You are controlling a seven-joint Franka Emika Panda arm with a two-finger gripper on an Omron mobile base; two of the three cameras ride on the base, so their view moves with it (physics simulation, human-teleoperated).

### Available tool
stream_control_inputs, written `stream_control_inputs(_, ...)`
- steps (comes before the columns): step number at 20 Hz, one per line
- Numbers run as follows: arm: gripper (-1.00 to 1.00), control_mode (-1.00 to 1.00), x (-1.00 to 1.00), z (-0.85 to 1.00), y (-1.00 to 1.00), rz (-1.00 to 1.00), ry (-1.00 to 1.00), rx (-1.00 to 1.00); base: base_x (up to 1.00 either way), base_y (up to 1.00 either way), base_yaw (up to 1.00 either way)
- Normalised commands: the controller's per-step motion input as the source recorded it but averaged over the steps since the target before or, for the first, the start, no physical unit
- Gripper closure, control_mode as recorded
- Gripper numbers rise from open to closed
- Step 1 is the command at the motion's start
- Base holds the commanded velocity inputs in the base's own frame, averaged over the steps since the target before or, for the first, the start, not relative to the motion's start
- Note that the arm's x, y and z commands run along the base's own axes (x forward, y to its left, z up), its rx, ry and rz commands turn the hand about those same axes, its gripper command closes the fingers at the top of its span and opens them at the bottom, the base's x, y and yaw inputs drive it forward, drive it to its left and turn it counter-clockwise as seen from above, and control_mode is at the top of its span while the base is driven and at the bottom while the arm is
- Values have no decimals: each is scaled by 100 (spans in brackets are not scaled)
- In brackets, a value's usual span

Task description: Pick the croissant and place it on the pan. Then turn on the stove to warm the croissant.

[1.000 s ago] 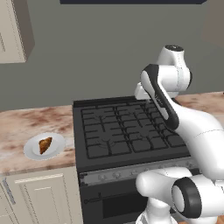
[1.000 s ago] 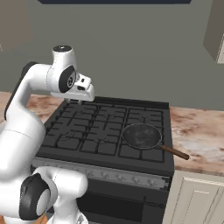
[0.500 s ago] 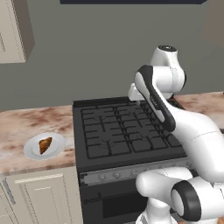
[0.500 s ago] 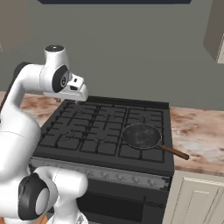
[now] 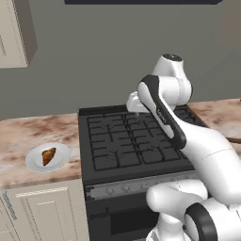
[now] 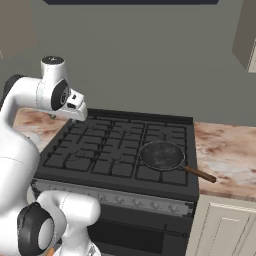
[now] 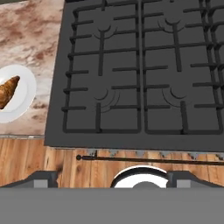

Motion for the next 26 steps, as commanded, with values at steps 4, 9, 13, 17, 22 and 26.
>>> stream_control_inputs(4, -100, -100, -17, -9, 46, 0, 0, 4, 0, 0, 0)
stream_control_inputs(9, -100, -100, -16, -8, 55, 0, 0, 1, 0, 0, 0)
stream_control_inputs(13, -100, -100, -11, -6, 61, 0, 0, 0, 0, 0, 0)
stream_control_inputs(17, -100, -100, -1, -9, 65, 2, 0, 0, 0, 0, 0)
stream_control_inputs(22, -100, -100, 0, -13, 60, 2, 0, 0, 0, 0, 0)
stream_control_inputs(26, -100, -100, 0, -16, 58, 2, 0, 0, 0, 0, 0)
